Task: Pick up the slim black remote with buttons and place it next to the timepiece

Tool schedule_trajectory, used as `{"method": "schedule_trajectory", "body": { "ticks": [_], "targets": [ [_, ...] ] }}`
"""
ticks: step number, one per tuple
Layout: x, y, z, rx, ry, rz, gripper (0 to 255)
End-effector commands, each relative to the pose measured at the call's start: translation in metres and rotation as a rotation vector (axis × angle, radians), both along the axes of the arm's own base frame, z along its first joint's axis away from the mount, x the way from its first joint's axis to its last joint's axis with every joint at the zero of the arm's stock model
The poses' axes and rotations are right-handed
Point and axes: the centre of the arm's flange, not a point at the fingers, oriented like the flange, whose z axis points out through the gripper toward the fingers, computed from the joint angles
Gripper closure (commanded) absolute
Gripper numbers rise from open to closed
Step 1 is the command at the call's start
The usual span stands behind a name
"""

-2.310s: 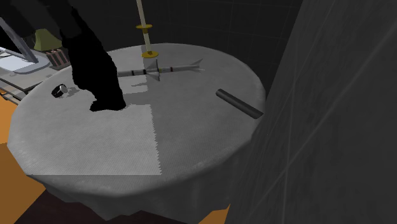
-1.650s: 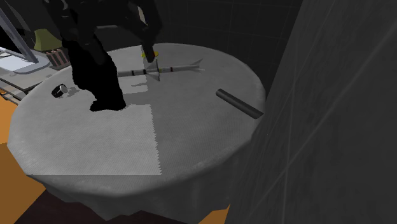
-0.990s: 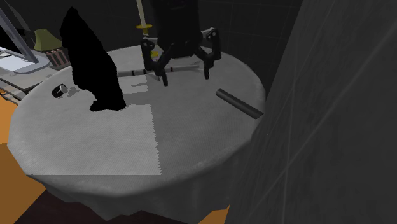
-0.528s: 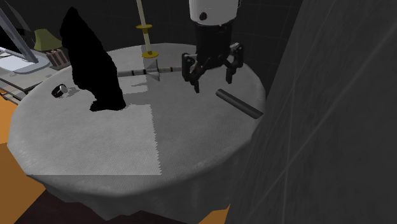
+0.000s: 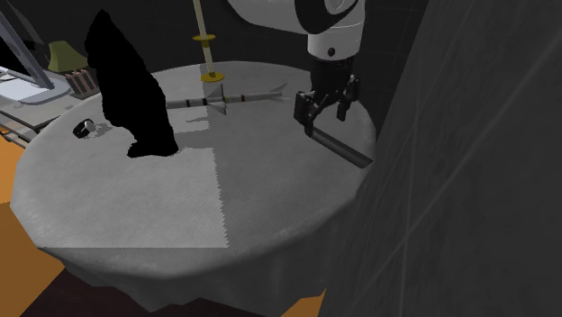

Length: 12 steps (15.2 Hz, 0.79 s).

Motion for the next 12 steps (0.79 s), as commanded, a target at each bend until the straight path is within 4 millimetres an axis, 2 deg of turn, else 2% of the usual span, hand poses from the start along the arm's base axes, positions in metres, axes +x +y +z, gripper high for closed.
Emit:
{"method": "schedule_trajectory", "body": {
  "ticks": [1, 3, 10, 12],
  "targets": [
    [0.023, -0.012, -0.016, -0.003, 0.005, 0.053, 0],
    [0.040, -0.019, -0.027, -0.006, 0.010, 0.093, 0],
    [0.043, -0.021, -0.064, -0.006, 0.010, 0.093, 0],
    [0.043, -0.021, -0.067, -0.006, 0.010, 0.093, 0]
  ]
}}
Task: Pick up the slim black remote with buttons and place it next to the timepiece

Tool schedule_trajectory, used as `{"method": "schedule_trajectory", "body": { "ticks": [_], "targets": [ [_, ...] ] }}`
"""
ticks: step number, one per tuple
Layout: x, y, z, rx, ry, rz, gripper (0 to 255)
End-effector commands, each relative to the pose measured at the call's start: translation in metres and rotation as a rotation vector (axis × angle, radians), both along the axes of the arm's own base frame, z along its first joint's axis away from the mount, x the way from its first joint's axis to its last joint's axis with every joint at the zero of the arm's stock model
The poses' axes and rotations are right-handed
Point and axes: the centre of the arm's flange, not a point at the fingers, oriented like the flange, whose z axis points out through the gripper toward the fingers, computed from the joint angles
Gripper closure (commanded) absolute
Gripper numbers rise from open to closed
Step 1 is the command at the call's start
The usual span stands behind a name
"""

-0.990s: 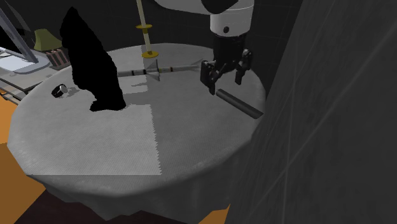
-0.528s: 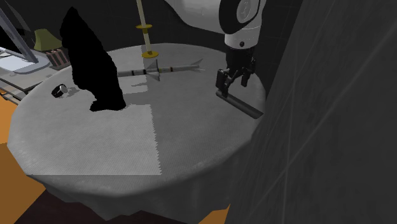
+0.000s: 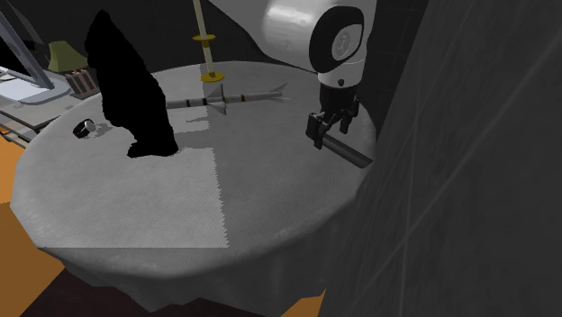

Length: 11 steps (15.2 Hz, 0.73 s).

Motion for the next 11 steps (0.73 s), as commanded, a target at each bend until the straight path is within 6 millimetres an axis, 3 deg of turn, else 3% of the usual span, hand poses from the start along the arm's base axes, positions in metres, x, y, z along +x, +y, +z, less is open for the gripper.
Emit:
{"method": "schedule_trajectory", "body": {
  "ticks": [1, 6, 7, 11],
  "targets": [
    [0.0006, -0.0001, -0.0026, 0.000, -0.001, 0.000, 0],
    [0.0007, -0.0001, -0.0026, 0.000, 0.000, 0.000, 0],
    [0.0007, -0.0001, -0.0026, 0.000, 0.000, 0.000, 255],
    [0.0005, 0.0000, -0.0026, 0.000, 0.000, 0.000, 255]
  ]
}}
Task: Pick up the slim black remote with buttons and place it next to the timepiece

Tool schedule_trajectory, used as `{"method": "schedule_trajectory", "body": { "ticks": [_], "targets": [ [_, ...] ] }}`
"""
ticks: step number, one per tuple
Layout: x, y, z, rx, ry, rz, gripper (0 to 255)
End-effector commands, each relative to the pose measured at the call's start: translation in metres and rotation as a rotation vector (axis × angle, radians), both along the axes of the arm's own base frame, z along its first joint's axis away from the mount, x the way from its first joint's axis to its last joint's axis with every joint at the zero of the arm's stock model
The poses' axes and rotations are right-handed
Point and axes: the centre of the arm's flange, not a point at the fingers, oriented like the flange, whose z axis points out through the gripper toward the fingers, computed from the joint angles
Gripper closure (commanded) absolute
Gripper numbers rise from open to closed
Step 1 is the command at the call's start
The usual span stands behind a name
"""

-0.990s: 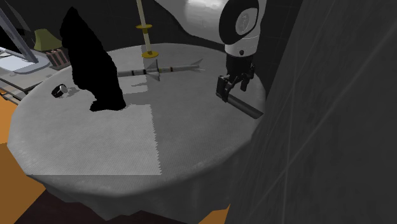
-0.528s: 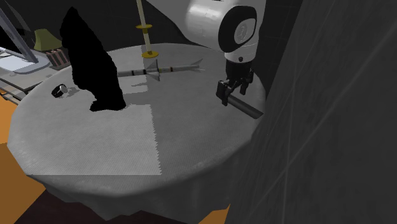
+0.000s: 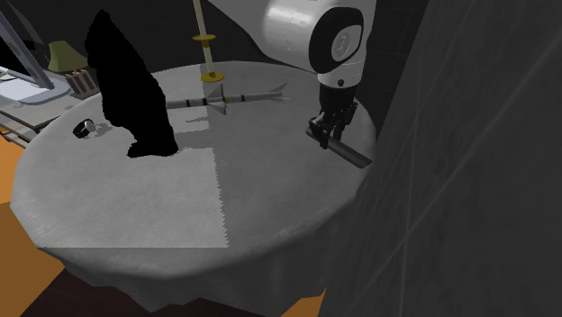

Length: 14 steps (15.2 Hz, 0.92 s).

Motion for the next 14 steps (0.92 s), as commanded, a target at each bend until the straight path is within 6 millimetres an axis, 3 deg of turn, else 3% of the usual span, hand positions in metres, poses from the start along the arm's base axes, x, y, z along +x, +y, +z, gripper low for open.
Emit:
{"method": "schedule_trajectory", "body": {
  "ticks": [1, 5, 14],
  "targets": [
    [0.000, -0.001, -0.002, -0.001, 0.001, -0.001, 255],
    [0.000, -0.001, -0.002, -0.001, 0.000, -0.001, 255],
    [0.000, -0.001, 0.046, -0.001, 0.000, -0.001, 255]
  ]
}}
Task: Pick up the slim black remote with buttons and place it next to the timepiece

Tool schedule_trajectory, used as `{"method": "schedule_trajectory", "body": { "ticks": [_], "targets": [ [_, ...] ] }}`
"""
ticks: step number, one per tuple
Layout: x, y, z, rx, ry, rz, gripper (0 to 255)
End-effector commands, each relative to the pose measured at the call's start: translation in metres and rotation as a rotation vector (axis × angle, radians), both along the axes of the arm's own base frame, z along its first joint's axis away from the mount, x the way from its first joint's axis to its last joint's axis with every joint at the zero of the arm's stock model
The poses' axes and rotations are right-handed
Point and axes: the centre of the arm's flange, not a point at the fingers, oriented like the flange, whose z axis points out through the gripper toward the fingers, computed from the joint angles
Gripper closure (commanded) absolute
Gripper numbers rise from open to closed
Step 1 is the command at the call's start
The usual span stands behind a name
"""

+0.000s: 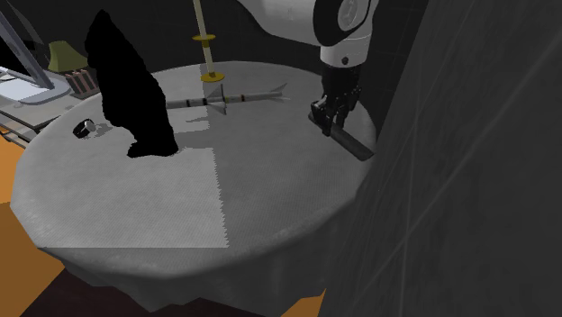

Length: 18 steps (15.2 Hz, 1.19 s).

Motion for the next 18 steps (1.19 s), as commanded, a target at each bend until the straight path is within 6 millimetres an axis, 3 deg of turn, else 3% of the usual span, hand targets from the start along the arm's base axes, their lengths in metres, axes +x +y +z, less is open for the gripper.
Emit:
{"method": "schedule_trajectory", "body": {
  "ticks": [1, 11, 18],
  "targets": [
    [-0.001, 0.000, 0.011, 0.000, 0.000, 0.000, 255],
    [-0.001, 0.000, 0.063, 0.000, 0.000, 0.000, 255],
    [-0.041, 0.083, 0.063, 0.000, 0.000, 0.000, 255]
  ]
}}
